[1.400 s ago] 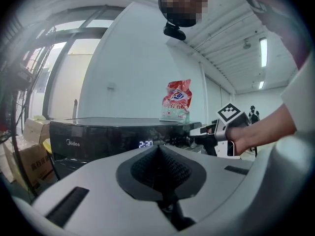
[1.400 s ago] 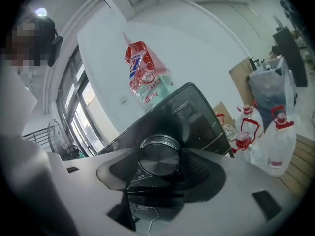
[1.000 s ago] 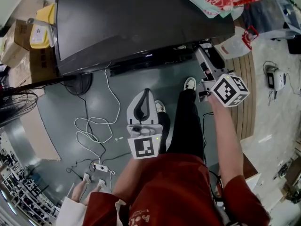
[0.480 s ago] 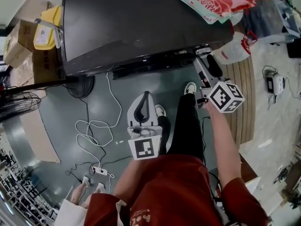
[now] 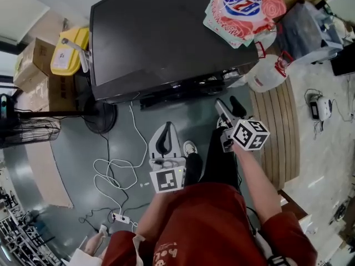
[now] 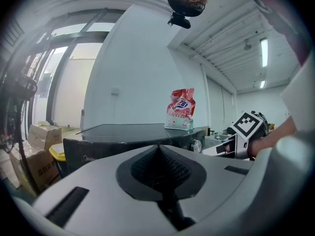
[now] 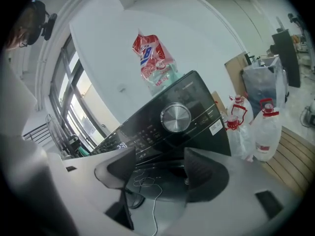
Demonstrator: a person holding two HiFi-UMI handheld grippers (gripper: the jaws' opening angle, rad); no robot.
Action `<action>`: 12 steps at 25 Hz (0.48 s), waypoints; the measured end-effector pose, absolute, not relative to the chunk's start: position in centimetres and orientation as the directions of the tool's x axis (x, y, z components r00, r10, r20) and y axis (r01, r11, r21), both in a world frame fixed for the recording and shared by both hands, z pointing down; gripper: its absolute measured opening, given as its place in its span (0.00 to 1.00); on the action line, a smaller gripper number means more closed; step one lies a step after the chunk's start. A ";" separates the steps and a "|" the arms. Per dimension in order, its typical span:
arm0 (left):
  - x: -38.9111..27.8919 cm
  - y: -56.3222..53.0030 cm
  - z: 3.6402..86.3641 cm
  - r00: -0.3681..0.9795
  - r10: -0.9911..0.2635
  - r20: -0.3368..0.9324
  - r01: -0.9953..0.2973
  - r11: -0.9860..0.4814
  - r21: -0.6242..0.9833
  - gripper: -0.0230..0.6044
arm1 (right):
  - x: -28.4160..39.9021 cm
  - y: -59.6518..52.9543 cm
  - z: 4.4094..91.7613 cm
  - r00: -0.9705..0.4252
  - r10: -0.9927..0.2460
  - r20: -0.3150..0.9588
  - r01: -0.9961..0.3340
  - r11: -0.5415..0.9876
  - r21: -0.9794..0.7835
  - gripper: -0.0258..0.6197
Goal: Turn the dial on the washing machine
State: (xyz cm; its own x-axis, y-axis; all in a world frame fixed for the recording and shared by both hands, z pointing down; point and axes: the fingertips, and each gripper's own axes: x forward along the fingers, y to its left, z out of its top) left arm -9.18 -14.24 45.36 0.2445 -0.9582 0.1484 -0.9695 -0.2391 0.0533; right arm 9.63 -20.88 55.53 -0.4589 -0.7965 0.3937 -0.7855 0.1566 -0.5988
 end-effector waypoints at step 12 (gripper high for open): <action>-13.4 -12.1 40.6 0.223 -0.958 0.181 -0.973 -0.229 -0.008 0.05 | 6.5 -16.1 48.1 -0.466 -0.806 0.365 -0.833 0.261 -0.488 0.53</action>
State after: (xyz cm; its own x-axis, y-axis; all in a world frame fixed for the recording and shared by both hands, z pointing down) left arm -13.44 -12.12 40.61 0.2234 -0.9578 0.1809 -0.9735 -0.2287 -0.0084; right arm 6.53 -16.12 48.10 -0.4662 -0.8060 0.3647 -0.8329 0.2610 -0.4879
